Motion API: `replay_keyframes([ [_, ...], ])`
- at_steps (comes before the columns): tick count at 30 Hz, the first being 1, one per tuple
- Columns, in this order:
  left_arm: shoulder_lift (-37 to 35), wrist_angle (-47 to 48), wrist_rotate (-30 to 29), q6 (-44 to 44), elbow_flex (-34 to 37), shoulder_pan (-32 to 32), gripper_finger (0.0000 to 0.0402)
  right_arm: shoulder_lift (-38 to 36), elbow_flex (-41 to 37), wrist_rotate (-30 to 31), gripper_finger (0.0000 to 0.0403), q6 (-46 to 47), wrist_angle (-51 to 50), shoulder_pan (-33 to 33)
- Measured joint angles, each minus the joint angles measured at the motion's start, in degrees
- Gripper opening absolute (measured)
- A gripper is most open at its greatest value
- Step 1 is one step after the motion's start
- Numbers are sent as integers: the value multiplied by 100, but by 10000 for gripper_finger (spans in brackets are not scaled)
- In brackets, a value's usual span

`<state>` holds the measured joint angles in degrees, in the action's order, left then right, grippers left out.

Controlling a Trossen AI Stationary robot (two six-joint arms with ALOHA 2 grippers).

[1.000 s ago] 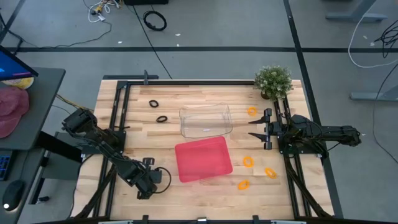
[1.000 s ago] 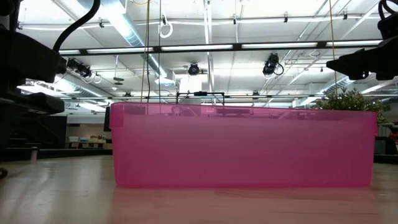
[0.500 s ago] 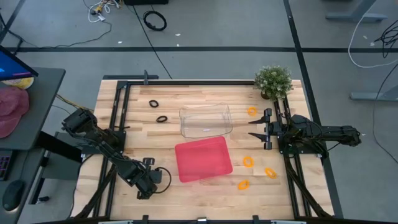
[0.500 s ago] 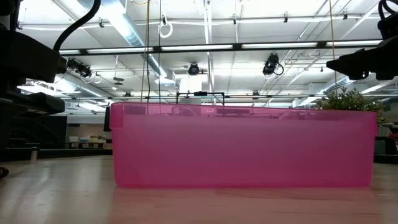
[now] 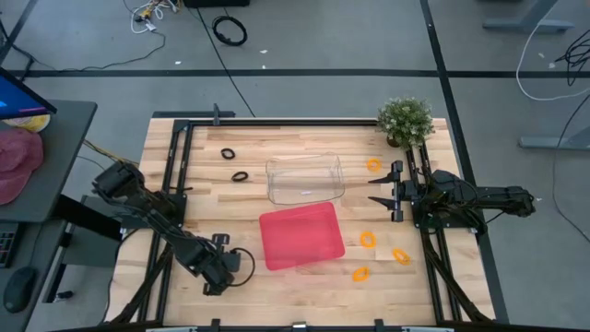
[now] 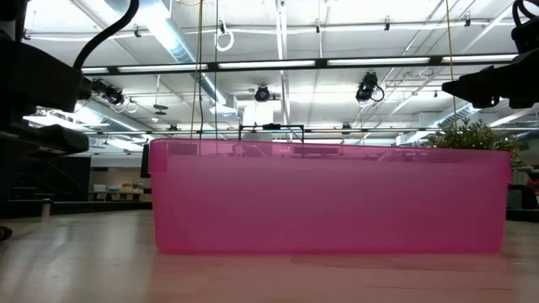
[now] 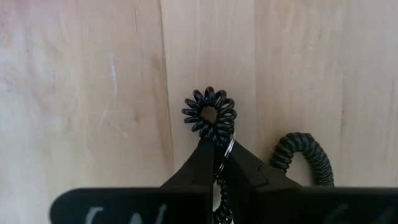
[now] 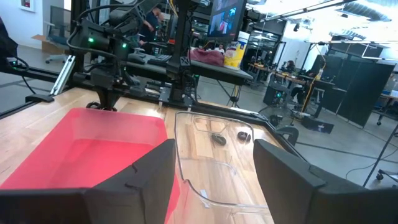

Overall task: Sort spring keychains
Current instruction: Put the black spring keychain into the red bin

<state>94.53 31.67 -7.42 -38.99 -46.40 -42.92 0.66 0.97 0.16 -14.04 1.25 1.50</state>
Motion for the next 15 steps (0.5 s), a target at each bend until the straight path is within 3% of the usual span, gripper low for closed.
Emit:
replay_keyframes([
  [9, -29, 104, -108, 215, -220, 0, 16, 0, 1, 0, 222, 0, 0, 2],
  [15, -155, 215, -669, 219, -220, -24, 16, 1, 1, 0, 222, 0, 1, 1],
])
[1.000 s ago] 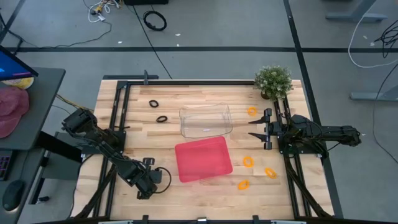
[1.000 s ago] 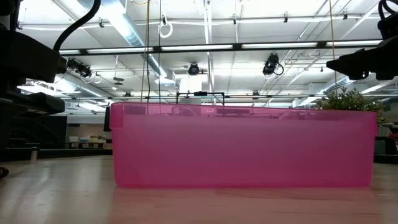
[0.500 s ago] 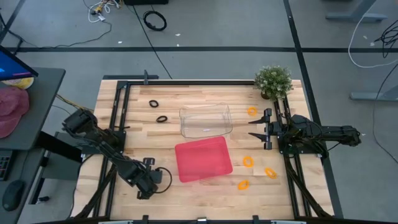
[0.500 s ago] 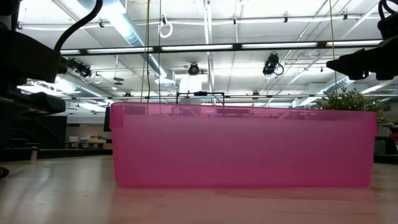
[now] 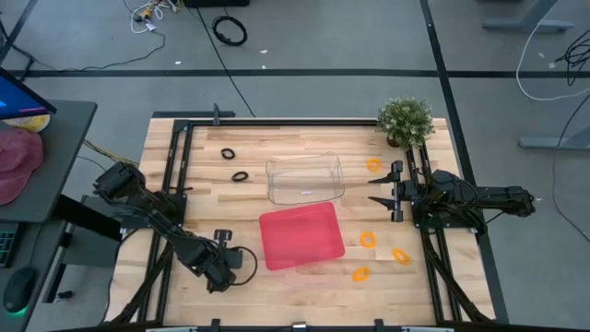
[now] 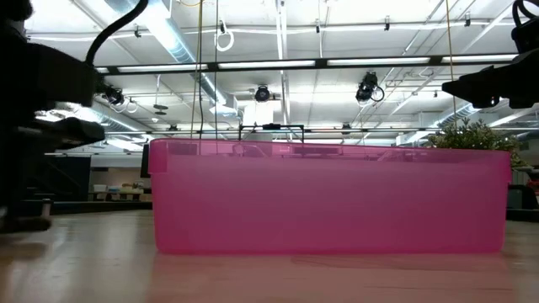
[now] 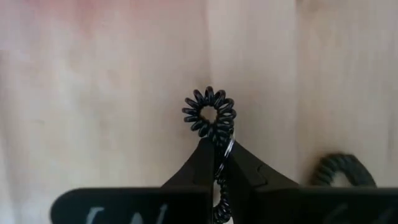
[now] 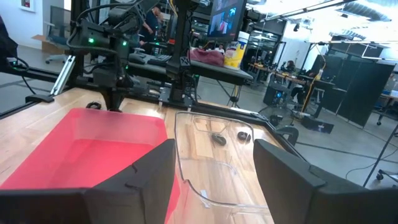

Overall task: Sort spring keychains
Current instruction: Put the black spring keychain into the red bin

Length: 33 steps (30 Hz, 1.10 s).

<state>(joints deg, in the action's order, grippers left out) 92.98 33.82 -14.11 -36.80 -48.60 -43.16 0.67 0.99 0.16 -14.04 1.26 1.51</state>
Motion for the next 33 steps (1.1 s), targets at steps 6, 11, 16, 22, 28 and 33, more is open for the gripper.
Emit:
replay_keyframes([
  [6, -499, 116, -163, 4, -4, -13, 16, -1, 1, 0, 222, 0, -1, -1],
  [11, -1064, 101, -715, 5, -15, -112, 16, 0, -1, 0, 222, 0, -2, 0],
  [16, -1634, 57, -1476, 5, -17, -320, 16, 0, 1, 0, 222, 0, -1, -1],
  [22, -2121, 126, -1861, 195, -24, -608, 16, -2, 1, 0, 222, 0, 0, -1],
  [28, -2467, -302, -2979, 346, -26, -848, 16, -1, -1, 0, 222, 0, -2, 1],
  [33, -2475, -417, -3650, 448, 28, -1254, 16, 0, 0, 0, 222, 0, -2, 0],
])
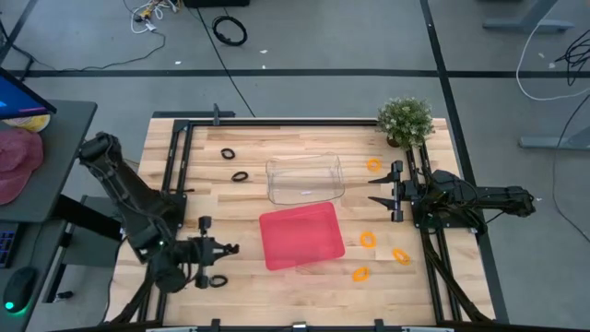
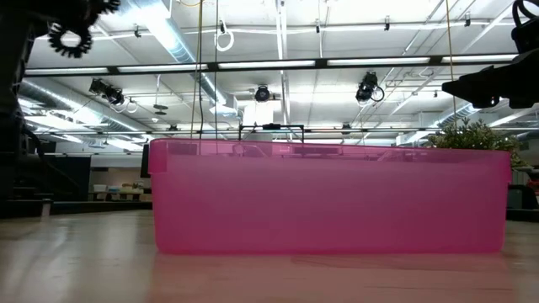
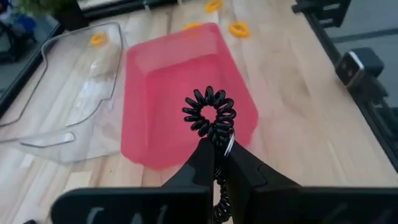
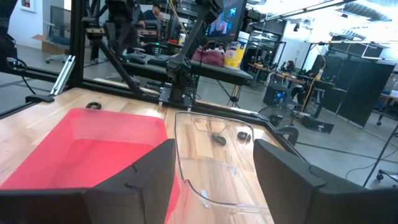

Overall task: Sort spring keychains
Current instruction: Put the black spring keychain into the red bin

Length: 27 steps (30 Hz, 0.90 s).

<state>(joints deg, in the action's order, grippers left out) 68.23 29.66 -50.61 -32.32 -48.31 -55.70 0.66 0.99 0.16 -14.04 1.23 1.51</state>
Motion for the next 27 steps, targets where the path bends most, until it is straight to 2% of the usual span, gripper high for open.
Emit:
replay_keyframes([
  [2, -36, -138, -151, 27, 0, -61, 16, 0, 1, 0, 222, 0, 0, 0],
  [5, -53, -99, 11, 149, -2, -193, 16, 0, 1, 0, 222, 0, 0, -1],
  [9, -48, -49, -146, 304, 0, -473, 16, -2, -1, 0, 222, 0, 0, -1],
  [15, -48, -17, -244, 307, 0, -406, 16, -1, 1, 0, 222, 0, 0, -1],
  [20, -48, -27, 382, 492, 0, 52, 16, 0, 1, 0, 222, 0, 0, -2],
  [27, -48, -189, 2159, 900, 0, 1117, 14, 0, 1, 0, 222, 0, 0, -1],
])
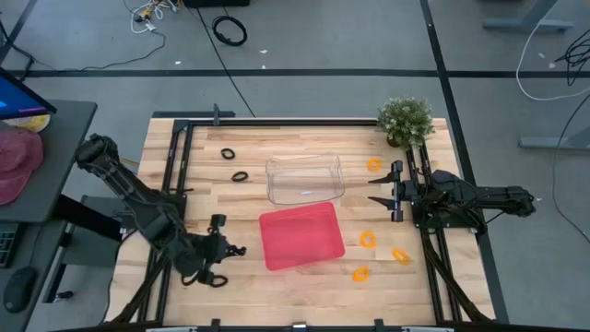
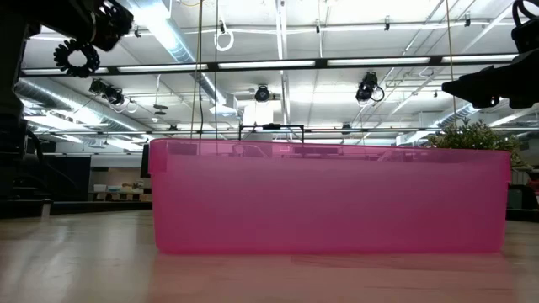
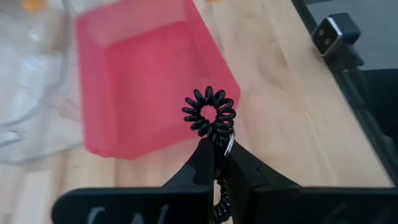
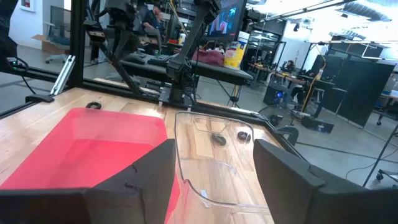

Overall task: Sort spring keychains
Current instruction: Put the black spring keychain into the red bin

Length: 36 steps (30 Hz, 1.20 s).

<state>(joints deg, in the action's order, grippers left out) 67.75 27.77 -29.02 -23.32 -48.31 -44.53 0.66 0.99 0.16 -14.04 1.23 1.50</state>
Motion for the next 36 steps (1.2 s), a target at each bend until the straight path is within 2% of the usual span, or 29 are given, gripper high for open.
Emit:
replay_keyframes([
  [4, 0, 109, 743, 95, 0, 470, 14, 0, 0, 0, 222, 0, 0, 1],
  [13, 0, 547, 1321, 202, -23, 1167, 14, -1, -1, 0, 222, 0, 0, 0],
  [20, 51, 1495, 1392, 345, -617, 1483, 14, 0, 0, 0, 222, 0, -1, 0],
  [24, 50, 1671, 1435, 424, -826, 1631, 14, -2, 0, 0, 222, 0, 0, -1],
  [36, 249, 1775, 1897, 571, -875, 2292, 14, -2, 0, 0, 222, 0, 0, 2],
])
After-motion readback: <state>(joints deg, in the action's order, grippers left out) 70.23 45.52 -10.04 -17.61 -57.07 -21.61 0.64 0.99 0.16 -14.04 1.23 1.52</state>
